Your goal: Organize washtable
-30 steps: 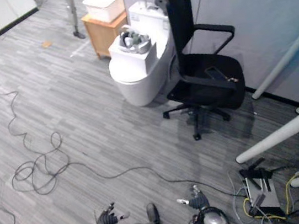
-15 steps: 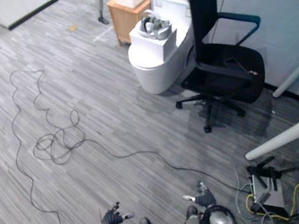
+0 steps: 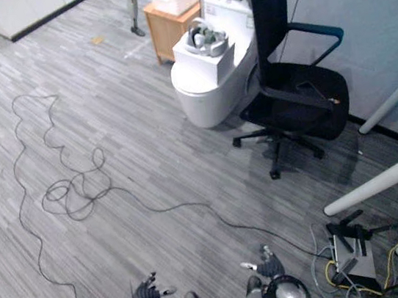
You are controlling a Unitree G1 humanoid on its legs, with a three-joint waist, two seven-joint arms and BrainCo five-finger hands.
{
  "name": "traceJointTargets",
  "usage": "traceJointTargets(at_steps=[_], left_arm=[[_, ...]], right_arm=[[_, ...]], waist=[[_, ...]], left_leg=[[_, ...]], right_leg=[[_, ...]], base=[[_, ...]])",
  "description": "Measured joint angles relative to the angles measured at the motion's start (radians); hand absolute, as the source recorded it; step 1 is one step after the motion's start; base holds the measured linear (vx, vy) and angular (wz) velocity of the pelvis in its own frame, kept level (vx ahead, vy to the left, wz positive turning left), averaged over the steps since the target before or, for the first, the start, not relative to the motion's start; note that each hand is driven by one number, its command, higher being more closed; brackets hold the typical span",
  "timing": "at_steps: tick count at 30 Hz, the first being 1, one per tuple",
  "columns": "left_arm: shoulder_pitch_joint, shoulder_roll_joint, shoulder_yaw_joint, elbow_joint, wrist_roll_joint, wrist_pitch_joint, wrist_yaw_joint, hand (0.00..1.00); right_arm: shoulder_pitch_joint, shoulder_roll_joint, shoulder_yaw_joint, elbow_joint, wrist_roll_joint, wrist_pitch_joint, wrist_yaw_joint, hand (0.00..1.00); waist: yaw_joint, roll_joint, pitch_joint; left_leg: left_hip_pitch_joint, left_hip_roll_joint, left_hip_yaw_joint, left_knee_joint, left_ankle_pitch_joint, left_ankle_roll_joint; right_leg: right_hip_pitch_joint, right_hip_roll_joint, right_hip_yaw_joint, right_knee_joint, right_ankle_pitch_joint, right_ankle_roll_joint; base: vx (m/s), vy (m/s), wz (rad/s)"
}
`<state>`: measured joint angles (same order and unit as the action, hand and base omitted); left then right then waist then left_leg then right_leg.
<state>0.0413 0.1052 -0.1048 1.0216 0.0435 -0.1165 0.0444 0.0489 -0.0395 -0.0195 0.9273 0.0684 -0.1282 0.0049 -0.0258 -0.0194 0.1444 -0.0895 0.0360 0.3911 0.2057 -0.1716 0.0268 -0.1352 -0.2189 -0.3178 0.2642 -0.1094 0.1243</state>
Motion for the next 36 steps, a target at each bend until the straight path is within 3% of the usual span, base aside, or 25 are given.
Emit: traceJointTargets(at_steps=[1,3,4,5,8,10,13,14,15,17,18,20,22,23,24,26,33,36], left_arm=[[0.000,0.000,0.000,0.001,-0.004,0.000,0.000,0.00],[0.002,-0.003,-0.001,0.008,-0.011,0.002,0.001,0.00],[0.003,-0.003,0.000,0.008,-0.014,0.003,0.001,0.00],[-0.002,-0.001,0.015,0.007,-0.017,0.003,0.003,0.00],[-0.002,-0.001,0.029,0.010,-0.025,0.004,0.003,0.00],[0.005,-0.001,0.030,0.010,-0.025,0.003,0.003,0.00],[0.008,-0.004,0.050,0.009,-0.029,0.002,0.009,0.00],[0.010,-0.008,0.074,0.008,-0.032,0.001,0.016,0.00],[0.011,-0.012,0.078,0.009,-0.034,0.003,0.021,0.00],[0.013,-0.028,0.096,0.008,-0.040,0.003,0.026,0.00],[0.011,-0.033,0.106,0.007,-0.043,0.001,0.026,0.00],[0.006,-0.042,0.107,-0.002,-0.044,-0.006,0.025,0.00],[0.003,-0.056,0.098,-0.015,-0.045,-0.013,0.024,0.00],[-0.007,-0.058,0.075,-0.014,-0.044,-0.013,0.023,0.00],[-0.013,-0.061,0.054,-0.010,-0.043,-0.011,0.022,0.00],[-0.025,-0.049,0.027,-0.011,-0.042,-0.007,0.022,0.00],[0.020,-0.012,0.026,-0.009,-0.024,0.001,0.020,0.00],[0.027,-0.004,0.029,-0.008,-0.003,0.002,0.019,0.00]], right_arm=[[0.007,-0.004,0.000,0.000,0.000,0.001,0.000,0.00],[0.015,-0.028,0.000,-0.009,0.000,-0.001,0.000,0.00],[0.016,-0.036,-0.001,-0.009,0.000,0.000,0.000,0.00],[0.021,-0.038,0.007,-0.004,0.000,-0.001,0.000,0.00],[0.011,-0.036,0.030,-0.007,0.002,-0.004,0.001,0.00],[0.013,-0.032,0.029,-0.008,0.009,-0.006,0.001,0.00],[0.014,-0.039,0.041,-0.007,0.007,-0.004,0.002,0.00],[-0.008,-0.047,0.044,-0.008,0.006,-0.003,0.002,0.00],[-0.014,-0.047,0.046,-0.009,0.007,-0.005,0.001,0.00],[-0.020,-0.057,0.041,-0.008,0.008,-0.006,-0.001,0.00],[-0.013,-0.054,0.035,-0.010,0.009,-0.006,-0.001,0.00],[-0.005,-0.047,0.023,-0.009,0.010,-0.008,-0.003,0.00],[-0.002,-0.054,0.008,-0.009,0.010,-0.013,-0.003,0.00],[-0.001,-0.055,-0.004,-0.009,0.012,-0.015,-0.004,0.00],[0.006,-0.061,-0.005,-0.008,0.012,-0.018,-0.004,0.00],[0.021,-0.046,-0.017,0.001,0.013,-0.016,-0.005,0.00],[0.029,-0.019,-0.045,0.032,0.009,-0.016,-0.009,0.00],[0.029,-0.015,-0.045,0.039,-0.001,-0.014,-0.009,0.00]], waist=[[-0.001,0.000,0.000],[-0.015,0.005,0.005],[-0.017,0.016,0.011],[-0.013,0.009,0.014],[-0.021,-0.001,0.020],[-0.025,-0.012,0.018],[-0.017,-0.025,0.004],[-0.008,-0.003,0.001],[-0.008,0.001,0.002],[-0.012,0.016,0.002],[-0.013,0.010,0.004],[-0.015,-0.013,0.016],[-0.016,-0.020,0.017],[-0.017,-0.006,0.016],[-0.024,0.021,0.010],[-0.023,0.015,0.008],[-0.025,0.009,-0.001],[-0.025,0.004,-0.003]], left_leg=[[-0.004,-0.002,-0.008,0.019,-0.017,0.006],[0.029,-0.024,-0.066,0.044,-0.056,0.036],[0.036,-0.021,-0.079,0.050,-0.063,0.039],[0.053,-0.016,-0.100,0.052,-0.073,0.038],[0.092,-0.009,-0.167,0.034,-0.082,0.027],[0.113,-0.025,-0.226,0.017,-0.089,-0.001],[0.131,-0.026,-0.310,0.047,-0.117,-0.053],[0.095,0.004,-0.310,0.078,-0.112,-0.094],[0.084,0.011,-0.304,0.085,-0.101,-0.113],[0.094,0.033,-0.304,0.082,-0.052,-0.182],[0.104,0.032,-0.304,0.106,-0.012,-0.179],[0.101,0.035,-0.251,0.112,-0.026,-0.165],[0.078,0.036,-0.187,0.055,-0.025,-0.167],[0.051,0.042,-0.147,0.001,0.000,-0.177],[0.011,0.063,-0.084,-0.038,0.129,-0.168],[0.019,0.044,-0.026,-0.070,0.131,-0.116],[0.080,-0.003,-0.033,-0.182,0.182,-0.068],[0.099,-0.004,-0.033,-0.263,0.225,-0.046]], right_leg=[[-0.007,-0.013,0.001,0.047,-0.014,0.014],[-0.115,-0.063,0.071,0.341,-0.056,0.009],[-0.136,-0.051,0.099,0.371,-0.085,0.002],[-0.170,-0.020,0.125,0.377,-0.109,0.001],[-0.235,0.065,0.167,0.243,-0.095,-0.002],[-0.240,0.096,0.223,0.131,-0.048,-0.014],[-0.236,0.090,0.224,0.162,0.041,-0.076],[-0.237,0.093,0.182,0.175,0.032,-0.095],[-0.236,0.093,0.171,0.175,0.023,-0.108],[-0.195,0.090,0.127,0.173,0.000,-0.135],[-0.151,0.079,0.110,0.165,-0.007,-0.143],[-0.087,0.050,0.097,0.144,-0.008,-0.143],[-0.049,0.021,0.064,0.120,-0.008,-0.143],[-0.032,0.009,0.027,0.108,-0.014,-0.131],[-0.017,0.010,-0.010,0.101,-0.035,-0.094],[0.011,-0.003,-0.039,0.066,-0.046,-0.059],[0.101,-0.001,-0.062,-0.059,0.016,-0.025],[0.097,0.020,-0.061,-0.091,0.037,-0.030]], base=[[0.08,0.111,0.37],[0.13,0.127,0.65],[0.17,0.071,0.68],[0.14,0.026,0.45],[0.21,-0.009,0.71],[0.31,-0.091,1.14],[0.46,-0.230,1.21],[0.43,-0.231,0.91],[0.36,-0.225,0.64],[0.34,-0.208,0.62],[0.23,-0.131,0.59],[0.20,-0.095,0.66],[0.10,-0.010,0.63],[0.06,0.084,0.72],[0.07,0.114,0.76],[0.04,0.115,0.81],[-0.02,0.090,0.20],[-0.08,0.029,-0.03]])
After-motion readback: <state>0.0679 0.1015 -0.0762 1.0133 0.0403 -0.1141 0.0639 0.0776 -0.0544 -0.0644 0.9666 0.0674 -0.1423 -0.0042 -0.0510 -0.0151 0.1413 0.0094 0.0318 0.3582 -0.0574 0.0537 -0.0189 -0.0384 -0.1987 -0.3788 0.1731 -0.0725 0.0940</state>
